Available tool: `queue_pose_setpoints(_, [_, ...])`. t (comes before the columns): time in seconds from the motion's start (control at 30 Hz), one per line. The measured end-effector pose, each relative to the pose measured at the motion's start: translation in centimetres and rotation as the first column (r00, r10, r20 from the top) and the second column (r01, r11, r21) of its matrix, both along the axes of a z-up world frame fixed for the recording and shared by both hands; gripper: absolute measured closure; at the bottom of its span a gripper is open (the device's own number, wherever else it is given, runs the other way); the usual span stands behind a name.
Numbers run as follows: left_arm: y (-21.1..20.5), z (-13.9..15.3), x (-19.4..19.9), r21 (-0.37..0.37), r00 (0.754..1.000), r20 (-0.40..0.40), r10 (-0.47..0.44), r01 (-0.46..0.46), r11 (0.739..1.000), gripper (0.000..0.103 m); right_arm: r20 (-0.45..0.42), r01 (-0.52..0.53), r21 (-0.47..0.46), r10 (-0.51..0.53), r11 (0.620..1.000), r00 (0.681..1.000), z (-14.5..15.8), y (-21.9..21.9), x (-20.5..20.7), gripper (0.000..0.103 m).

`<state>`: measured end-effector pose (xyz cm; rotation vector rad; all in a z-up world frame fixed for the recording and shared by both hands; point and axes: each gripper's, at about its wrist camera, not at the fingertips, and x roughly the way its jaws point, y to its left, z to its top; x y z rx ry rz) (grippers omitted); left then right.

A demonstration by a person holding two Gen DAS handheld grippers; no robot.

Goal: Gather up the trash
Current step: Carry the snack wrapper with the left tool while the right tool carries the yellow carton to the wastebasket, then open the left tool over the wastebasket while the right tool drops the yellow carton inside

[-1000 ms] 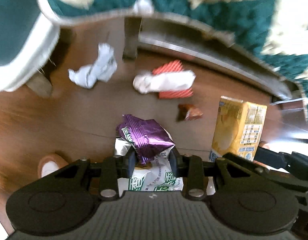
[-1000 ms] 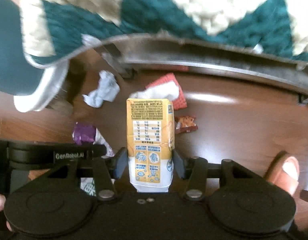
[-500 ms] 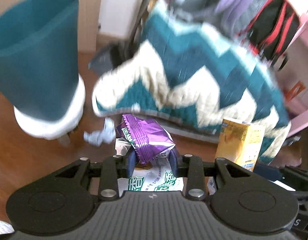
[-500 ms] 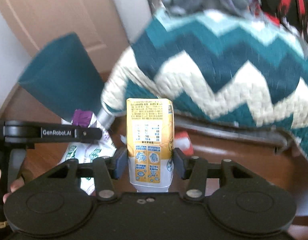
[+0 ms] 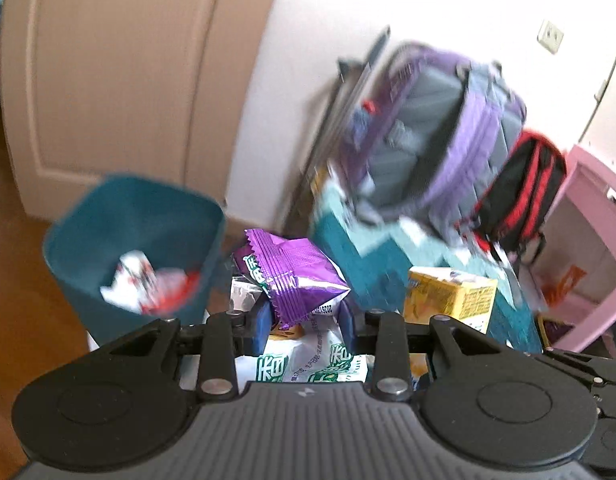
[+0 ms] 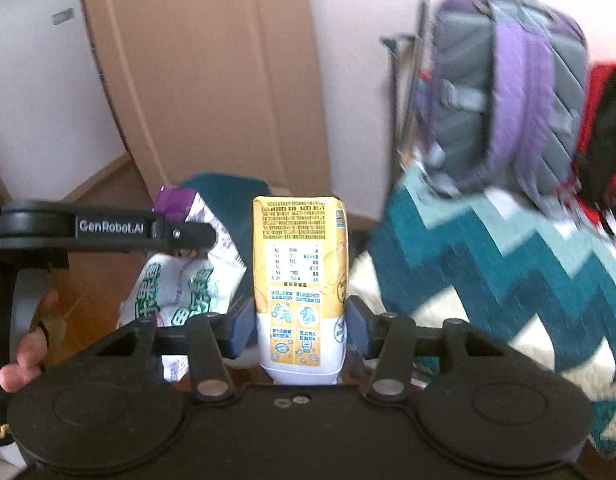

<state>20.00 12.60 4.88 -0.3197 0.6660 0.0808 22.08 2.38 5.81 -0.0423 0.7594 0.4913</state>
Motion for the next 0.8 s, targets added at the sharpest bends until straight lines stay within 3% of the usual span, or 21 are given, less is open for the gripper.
queue_pose_setpoints(0.2, [4.0,3.4,0.0,0.053,0.997,0.071,0.026,-0.030,0.998,0.070,0.036,-0.069,0.000,0.069,0.998,0.997,1.8,5.3,1.9,0.054])
queue_pose_setpoints(0.4, [8.4,4.6,1.2,0.098,0.992,0.100,0.074,-0.084,0.992,0.070,0.049,-0.123,-0.005,0.123,0.992,0.991,2.3,10.7,4.7,0.054])
queue_pose_setpoints(0.63, [13.6,3.5,3.9,0.136,0.989,0.088,0.122,-0.133,0.982,0.069,0.022,-0.163,0.006,0.163,0.987,0.986,1.0,16.0,8.5,0.054])
queue_pose_setpoints(0.8, [16.7,1.2,6.5,0.117,0.987,0.050,0.151,-0.156,0.981,0.069,-0.009,-0.174,0.009,0.175,0.985,0.985,-1.0,19.0,11.2,0.054])
